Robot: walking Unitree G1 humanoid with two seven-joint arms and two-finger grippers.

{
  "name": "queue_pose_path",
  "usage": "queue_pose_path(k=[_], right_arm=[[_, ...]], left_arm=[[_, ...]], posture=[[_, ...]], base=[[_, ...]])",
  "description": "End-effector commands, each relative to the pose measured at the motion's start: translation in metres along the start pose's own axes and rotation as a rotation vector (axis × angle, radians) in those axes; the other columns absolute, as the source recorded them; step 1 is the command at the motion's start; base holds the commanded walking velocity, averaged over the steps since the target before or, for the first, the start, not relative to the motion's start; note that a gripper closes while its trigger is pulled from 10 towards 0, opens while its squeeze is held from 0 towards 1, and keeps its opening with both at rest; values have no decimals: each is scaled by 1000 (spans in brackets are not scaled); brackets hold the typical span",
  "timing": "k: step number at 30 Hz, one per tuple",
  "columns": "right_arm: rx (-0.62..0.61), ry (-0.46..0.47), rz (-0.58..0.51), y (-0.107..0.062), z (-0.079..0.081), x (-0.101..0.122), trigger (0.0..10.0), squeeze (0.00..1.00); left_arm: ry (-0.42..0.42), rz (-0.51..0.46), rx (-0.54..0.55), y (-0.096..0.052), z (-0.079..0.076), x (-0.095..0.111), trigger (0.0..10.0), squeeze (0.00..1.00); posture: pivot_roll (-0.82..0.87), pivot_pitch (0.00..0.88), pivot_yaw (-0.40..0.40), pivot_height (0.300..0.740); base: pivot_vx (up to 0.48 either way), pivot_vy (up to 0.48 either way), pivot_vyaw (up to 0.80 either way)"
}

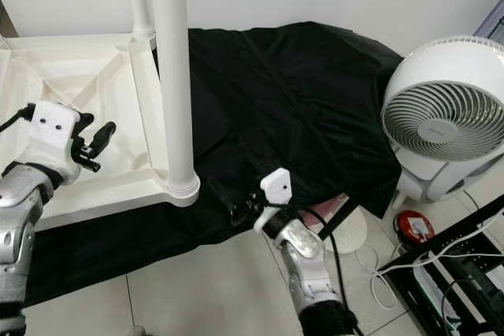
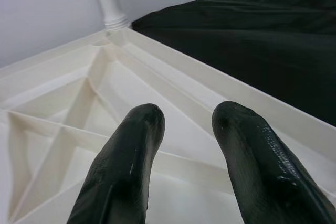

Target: Building children table

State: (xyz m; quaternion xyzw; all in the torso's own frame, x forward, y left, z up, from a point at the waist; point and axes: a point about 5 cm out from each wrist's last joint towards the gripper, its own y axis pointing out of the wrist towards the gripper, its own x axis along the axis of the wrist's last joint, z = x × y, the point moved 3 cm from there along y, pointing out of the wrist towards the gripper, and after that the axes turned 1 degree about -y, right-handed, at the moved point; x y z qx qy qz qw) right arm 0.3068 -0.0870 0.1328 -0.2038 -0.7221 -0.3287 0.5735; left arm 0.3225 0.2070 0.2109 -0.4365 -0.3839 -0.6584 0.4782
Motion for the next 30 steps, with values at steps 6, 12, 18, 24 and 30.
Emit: queue_pose_path(k=[6,12,18,24,30], right_arm=[[220,-8,44,7,2,15,10000,0],[277,-37,39,30,-9,24,10000,0],[300,-53,48,52,-16,28,10000,0],[328,-42,51,55,-13,29,10000,0],[325,-34,46,52,-11,29,10000,0]], left_arm=[[44,-50,-59,-10,-9,12,10000,0],[47,-38,-257,-20,-33,15,10000,0],[22,42,-501,-41,-66,2,10000,0],[20,109,-553,-53,-79,-13,10000,0],[22,117,-556,-55,-82,-15,10000,0]], posture=[[172,78,-128,740],[174,76,-131,740],[181,74,-133,740],[192,79,-142,740],[186,88,-147,740]], base=[[0,0,0],[0,0,0],[0,0,0],[0,0,0],[0,0,0]])
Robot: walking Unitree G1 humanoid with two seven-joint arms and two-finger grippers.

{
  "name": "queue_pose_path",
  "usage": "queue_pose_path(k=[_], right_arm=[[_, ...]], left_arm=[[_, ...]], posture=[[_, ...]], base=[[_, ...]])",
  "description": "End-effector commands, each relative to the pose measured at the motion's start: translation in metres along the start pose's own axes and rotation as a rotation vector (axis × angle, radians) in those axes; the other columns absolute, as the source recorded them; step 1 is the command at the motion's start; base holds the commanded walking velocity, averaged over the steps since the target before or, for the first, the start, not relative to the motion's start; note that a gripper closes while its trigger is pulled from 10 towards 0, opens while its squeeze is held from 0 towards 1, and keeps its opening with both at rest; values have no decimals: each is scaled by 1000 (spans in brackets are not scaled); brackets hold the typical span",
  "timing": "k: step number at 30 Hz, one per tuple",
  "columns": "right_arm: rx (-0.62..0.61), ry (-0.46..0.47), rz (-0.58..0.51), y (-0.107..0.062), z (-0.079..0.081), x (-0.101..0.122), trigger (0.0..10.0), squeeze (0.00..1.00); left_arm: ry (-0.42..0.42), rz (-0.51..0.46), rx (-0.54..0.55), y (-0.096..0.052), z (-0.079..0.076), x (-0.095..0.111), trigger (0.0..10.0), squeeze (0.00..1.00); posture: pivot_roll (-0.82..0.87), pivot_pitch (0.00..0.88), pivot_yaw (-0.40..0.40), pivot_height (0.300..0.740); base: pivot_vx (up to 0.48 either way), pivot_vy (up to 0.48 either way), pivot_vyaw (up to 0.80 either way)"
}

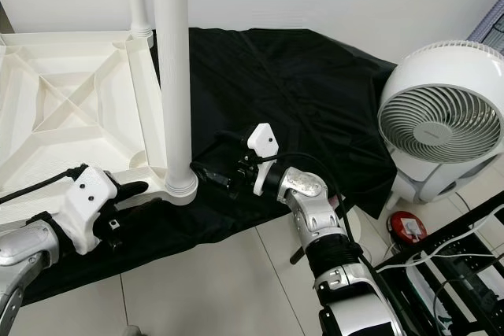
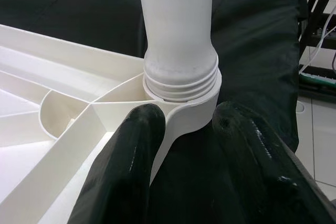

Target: Building children table

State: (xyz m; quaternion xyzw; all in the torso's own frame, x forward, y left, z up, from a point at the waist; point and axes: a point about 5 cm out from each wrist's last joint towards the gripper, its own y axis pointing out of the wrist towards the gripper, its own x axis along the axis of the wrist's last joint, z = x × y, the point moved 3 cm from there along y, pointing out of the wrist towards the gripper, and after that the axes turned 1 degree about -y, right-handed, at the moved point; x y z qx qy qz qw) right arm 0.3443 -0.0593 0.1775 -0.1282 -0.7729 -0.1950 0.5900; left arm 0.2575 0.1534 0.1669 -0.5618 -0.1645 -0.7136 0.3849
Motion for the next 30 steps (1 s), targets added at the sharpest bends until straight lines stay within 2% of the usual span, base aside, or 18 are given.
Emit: queue_pose_path(k=[1,2,3,4,5,6,8,10,11,14,15,17,19,20,25,26,30], right_arm=[[-44,17,-8,-6,-1,-2,10000,0],[-44,17,-8,-6,-1,-2,10000,0],[-111,27,-27,-11,-4,-1,10000,0],[-111,27,-27,-11,-4,-1,10000,0],[-185,41,-49,-18,-7,-1,10000,0],[-185,41,-49,-18,-7,-1,10000,0],[-371,64,-67,-35,-11,-6,10000,0],[-371,64,-67,-35,-11,-6,10000,0],[-528,72,-38,-53,-9,-17,10000,0],[-528,72,-38,-53,-9,-17,10000,0],[-622,67,-20,-65,-10,-21,10000,0],[-622,67,-20,-65,-10,-21,10000,0],[-772,46,5,-83,-17,-24,10000,0],[-820,45,12,-89,-18,-25,10000,0],[-882,55,36,-98,-17,-28,10000,0],[-912,57,48,-102,-15,-29,10000,0],[-933,25,56,-105,-16,-27,10000,0]], left_arm=[[-13,-6,27,2,-1,1,10000,0],[-13,-6,27,2,-1,1,10000,0],[-15,-37,84,2,5,4,10000,0],[-15,-37,84,2,5,4,10000,0],[-36,-53,137,3,9,4,10000,0],[-36,-53,137,3,9,4,10000,0],[-92,-104,236,2,16,-1,10000,0],[-92,-104,236,2,16,-1,10000,0],[-155,-164,365,0,25,-2,10000,0],[-155,-164,365,0,25,-2,10000,0],[-192,-199,437,0,29,-1,10000,0],[-192,-199,437,0,29,-1,10000,0],[-230,-280,519,0,29,7,10000,0],[-249,-303,525,2,25,10,10000,0],[-249,-316,566,4,23,11,10000,0],[-240,-311,617,5,27,9,10000,0],[-219,-289,642,5,34,5,10000,0]], posture=[[186,90,-148,740],[186,90,-148,740],[186,91,-148,740],[186,91,-148,740],[181,93,-145,740],[181,93,-145,740],[177,97,-141,740],[177,97,-141,740],[165,110,-136,740],[165,110,-136,740],[160,112,-133,740],[160,112,-133,740],[147,110,-127,740],[140,106,-122,740],[139,99,-120,740],[137,84,-119,740],[136,78,-119,740]], base=[[0,0,0],[0,0,0],[0,0,0],[0,0,0],[0,0,0],[0,0,0],[0,0,0],[0,0,0],[0,0,0],[0,0,0],[0,0,0],[0,0,0],[0,0,0],[0,0,0],[0,0,0],[0,0,0],[0,0,0]])
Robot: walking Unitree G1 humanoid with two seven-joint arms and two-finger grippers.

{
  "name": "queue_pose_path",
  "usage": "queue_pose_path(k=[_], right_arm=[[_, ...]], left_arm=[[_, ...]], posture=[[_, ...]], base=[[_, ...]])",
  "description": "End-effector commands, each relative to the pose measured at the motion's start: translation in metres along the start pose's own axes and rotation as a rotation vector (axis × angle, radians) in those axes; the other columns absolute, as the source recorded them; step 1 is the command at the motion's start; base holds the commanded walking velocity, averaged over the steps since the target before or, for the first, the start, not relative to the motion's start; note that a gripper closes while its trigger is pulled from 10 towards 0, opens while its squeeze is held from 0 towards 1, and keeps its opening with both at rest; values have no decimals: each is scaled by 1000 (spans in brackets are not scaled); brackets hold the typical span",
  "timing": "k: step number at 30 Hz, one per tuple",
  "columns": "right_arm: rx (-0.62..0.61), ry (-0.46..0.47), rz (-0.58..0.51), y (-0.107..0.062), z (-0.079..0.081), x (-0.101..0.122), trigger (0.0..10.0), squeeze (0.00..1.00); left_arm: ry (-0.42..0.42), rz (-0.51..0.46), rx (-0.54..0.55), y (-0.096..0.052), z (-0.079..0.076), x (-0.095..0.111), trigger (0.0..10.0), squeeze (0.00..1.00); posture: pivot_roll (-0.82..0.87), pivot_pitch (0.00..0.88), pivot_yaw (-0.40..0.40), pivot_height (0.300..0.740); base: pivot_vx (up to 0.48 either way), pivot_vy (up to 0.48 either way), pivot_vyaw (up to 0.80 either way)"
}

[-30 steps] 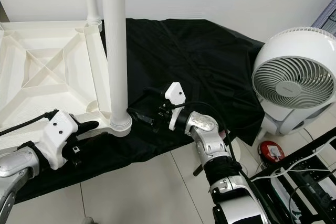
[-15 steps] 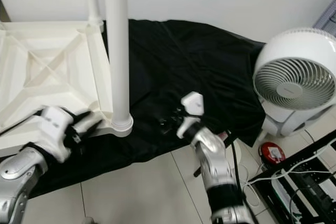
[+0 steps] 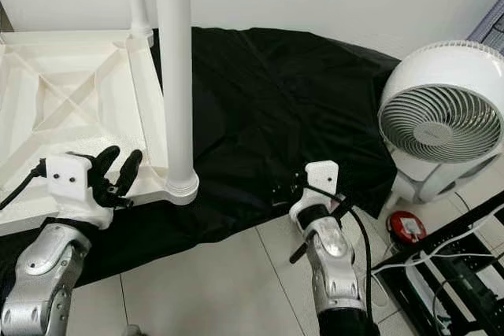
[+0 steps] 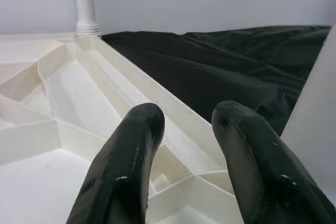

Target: Building children table

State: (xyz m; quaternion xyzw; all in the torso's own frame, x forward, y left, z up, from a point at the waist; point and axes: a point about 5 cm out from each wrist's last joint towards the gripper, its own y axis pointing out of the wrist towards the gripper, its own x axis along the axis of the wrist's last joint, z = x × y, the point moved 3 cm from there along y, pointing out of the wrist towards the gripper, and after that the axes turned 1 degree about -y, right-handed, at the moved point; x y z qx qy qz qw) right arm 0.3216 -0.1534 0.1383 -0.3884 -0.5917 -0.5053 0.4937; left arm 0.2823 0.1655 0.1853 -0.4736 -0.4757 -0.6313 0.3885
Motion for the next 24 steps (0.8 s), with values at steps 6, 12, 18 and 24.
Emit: queue_pose_path(k=[6,12,18,24], right_arm=[[-86,-76,-23,10,-29,10,10000,0],[-93,-97,-17,13,-32,11,10000,0],[-98,-104,-15,15,-31,10,10000,0],[-122,-104,-7,13,-36,6,10000,0]], left_arm=[[61,22,128,12,33,-4,10000,0],[92,26,126,19,31,-7,10000,0],[103,27,131,24,30,-10,10000,0],[84,33,91,28,24,-13,10000,0]], posture=[[141,53,-119,740],[141,32,-118,740],[138,20,-111,740],[130,23,-104,740]], base=[[0,0,86],[0,0,792],[0,0,794],[0,0,794]])
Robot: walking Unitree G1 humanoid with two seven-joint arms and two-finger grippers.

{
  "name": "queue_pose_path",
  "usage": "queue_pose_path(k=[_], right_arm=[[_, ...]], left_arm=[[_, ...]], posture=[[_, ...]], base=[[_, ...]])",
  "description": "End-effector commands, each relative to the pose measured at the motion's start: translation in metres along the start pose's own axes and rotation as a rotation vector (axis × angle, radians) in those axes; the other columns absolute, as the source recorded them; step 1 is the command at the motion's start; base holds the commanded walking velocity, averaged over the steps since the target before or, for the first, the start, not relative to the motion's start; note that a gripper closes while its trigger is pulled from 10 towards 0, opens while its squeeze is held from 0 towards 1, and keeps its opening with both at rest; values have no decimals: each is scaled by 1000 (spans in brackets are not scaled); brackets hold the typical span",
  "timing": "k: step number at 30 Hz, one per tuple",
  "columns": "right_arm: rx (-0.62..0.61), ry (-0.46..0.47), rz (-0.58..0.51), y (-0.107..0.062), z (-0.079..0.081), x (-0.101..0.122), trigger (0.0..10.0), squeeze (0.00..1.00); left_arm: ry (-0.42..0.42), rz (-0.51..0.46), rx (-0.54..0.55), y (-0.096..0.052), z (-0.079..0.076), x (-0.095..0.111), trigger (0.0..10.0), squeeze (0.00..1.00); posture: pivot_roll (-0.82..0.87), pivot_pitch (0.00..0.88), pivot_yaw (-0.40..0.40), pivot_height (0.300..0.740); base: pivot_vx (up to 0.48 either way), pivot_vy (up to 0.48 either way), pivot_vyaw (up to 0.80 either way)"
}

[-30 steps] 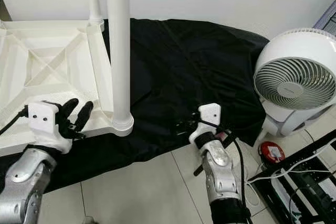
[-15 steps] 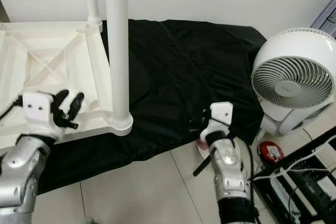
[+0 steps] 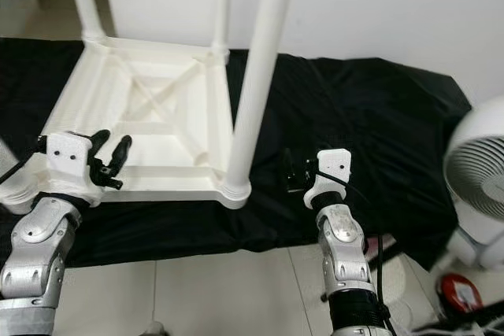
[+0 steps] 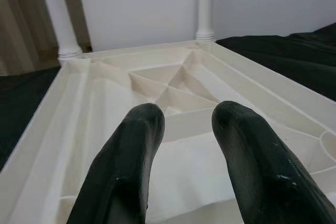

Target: Building children table

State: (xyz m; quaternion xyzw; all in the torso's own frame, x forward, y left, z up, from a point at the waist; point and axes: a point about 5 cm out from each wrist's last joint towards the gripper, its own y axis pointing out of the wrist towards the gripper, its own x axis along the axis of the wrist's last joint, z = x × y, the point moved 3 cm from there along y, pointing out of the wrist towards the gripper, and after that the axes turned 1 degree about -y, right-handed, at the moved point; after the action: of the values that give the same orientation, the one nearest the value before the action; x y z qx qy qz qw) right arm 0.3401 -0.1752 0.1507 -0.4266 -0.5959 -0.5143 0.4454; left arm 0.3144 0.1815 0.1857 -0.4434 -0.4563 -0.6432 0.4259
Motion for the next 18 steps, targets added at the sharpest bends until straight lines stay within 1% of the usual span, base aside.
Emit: queue_pose_path(k=[1,7,8,11,14,18], right_arm=[[-39,-12,10,-3,-11,-4,10000,0],[-62,-13,22,-4,-13,-7,10000,0],[-68,11,22,-4,-13,-8,10000,0],[-93,41,20,-5,-14,-9,10000,0],[-90,35,15,-6,-14,-9,10000,0],[-95,37,12,-7,-13,-9,10000,0]], left_arm=[[-16,9,67,2,0,-5,10000,0],[6,8,31,3,-7,-6,10000,0],[11,6,25,4,-8,-5,10000,0],[30,2,17,4,-8,-5,10000,0],[28,6,16,3,-8,-5,10000,0],[29,8,18,2,-7,-5,10000,0]], posture=[[130,23,-104,740],[130,23,-104,740],[127,28,-102,740],[127,28,-102,740],[128,37,-102,740],[129,48,-102,740]], base=[[0,0,794],[0,0,797],[0,0,569],[0,0,0],[0,0,0],[0,-262,0]])
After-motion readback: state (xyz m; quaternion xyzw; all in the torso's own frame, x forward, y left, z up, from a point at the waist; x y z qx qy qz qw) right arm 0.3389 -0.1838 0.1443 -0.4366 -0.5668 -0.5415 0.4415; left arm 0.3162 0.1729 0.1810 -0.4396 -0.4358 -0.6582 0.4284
